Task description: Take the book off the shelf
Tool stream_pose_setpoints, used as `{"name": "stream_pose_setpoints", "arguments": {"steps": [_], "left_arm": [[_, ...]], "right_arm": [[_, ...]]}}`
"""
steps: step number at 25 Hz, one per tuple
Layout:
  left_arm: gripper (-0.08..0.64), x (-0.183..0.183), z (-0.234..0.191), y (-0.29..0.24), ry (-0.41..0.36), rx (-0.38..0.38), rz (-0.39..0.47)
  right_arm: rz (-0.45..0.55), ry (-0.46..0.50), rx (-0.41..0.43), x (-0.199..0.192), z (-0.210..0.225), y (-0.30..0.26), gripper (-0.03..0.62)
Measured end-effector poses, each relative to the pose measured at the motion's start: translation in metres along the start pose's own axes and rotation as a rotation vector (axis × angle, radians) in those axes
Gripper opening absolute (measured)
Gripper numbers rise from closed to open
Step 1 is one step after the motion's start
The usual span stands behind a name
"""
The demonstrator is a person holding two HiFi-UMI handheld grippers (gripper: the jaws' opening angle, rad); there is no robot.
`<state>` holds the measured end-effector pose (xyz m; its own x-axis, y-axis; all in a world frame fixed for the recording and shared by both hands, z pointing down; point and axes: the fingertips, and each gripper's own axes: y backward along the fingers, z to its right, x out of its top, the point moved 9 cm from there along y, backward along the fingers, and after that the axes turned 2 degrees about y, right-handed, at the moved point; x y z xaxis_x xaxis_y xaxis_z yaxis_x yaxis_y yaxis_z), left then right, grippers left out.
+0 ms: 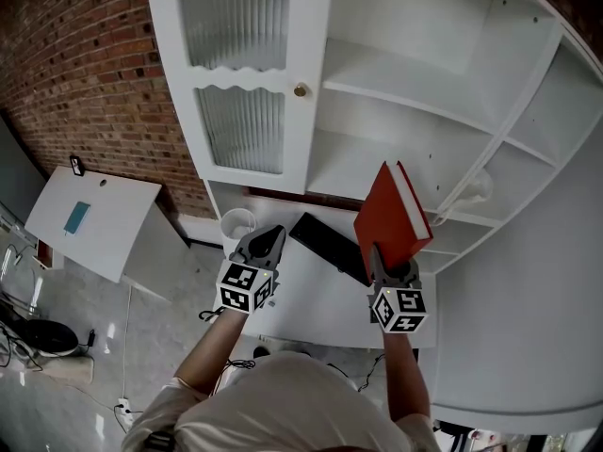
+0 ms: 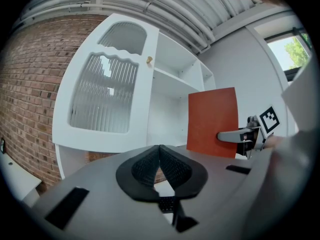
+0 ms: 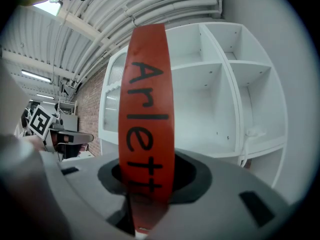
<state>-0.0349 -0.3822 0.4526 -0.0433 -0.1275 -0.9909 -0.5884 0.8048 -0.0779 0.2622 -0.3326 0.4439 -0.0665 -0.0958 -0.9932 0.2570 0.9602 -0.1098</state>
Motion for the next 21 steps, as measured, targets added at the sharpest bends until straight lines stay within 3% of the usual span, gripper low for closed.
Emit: {"name": "stream_pose_setpoints", "arguments": {"steps": [21], "left_arm": [[-0.006, -0.0001, 0.0079, -0.0073, 0.008, -0.016, -0.001]], "right_arm": [[0.006, -0.008, -0.009, -0.0018, 0.0029, 0.0016, 0.156]]}}
